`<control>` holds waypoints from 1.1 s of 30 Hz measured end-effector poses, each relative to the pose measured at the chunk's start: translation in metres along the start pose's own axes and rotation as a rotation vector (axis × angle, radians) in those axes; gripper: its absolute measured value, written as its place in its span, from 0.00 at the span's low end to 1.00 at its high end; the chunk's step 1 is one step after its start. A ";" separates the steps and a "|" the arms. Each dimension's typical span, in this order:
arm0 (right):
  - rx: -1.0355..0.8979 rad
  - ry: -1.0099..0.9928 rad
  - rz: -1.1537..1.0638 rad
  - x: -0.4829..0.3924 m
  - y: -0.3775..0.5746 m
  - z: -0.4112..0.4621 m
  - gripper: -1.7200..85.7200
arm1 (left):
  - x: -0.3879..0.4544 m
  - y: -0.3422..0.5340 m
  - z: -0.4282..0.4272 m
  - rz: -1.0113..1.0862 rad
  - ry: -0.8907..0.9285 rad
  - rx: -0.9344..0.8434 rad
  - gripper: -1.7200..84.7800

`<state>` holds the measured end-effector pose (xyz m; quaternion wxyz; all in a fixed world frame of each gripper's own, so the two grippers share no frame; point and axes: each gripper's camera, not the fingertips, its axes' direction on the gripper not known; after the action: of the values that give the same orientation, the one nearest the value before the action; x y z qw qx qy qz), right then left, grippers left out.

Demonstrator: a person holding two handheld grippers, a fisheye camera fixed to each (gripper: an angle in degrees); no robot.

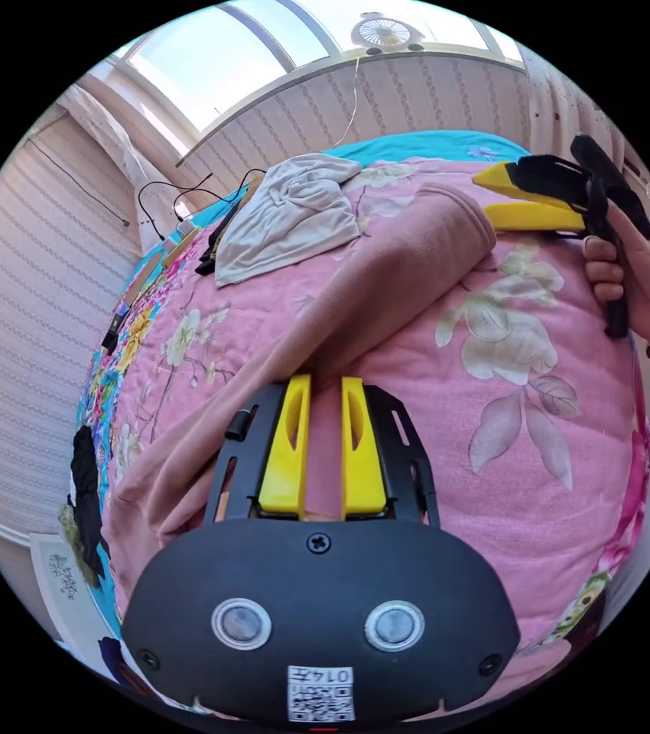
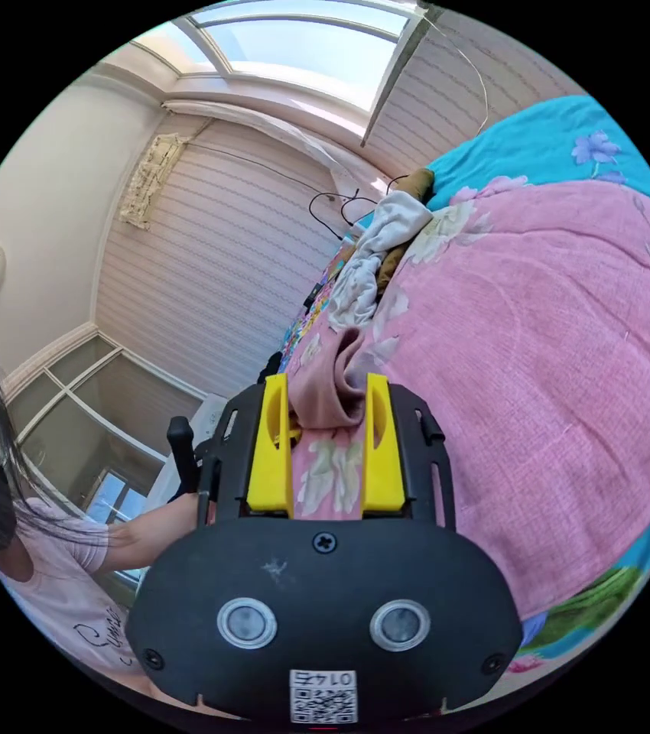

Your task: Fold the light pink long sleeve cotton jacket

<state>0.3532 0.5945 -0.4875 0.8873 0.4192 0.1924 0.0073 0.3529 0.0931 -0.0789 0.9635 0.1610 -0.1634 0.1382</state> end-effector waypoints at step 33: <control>0.105 0.012 -0.074 -0.110 -0.010 -0.021 0.06 | -0.089 -0.016 -0.035 -0.058 0.124 -0.092 0.01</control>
<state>0.2420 0.5844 -0.4704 0.8625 0.4578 0.2131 -0.0330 0.2864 0.0715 -0.1464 0.9817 0.1122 -0.1048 0.1122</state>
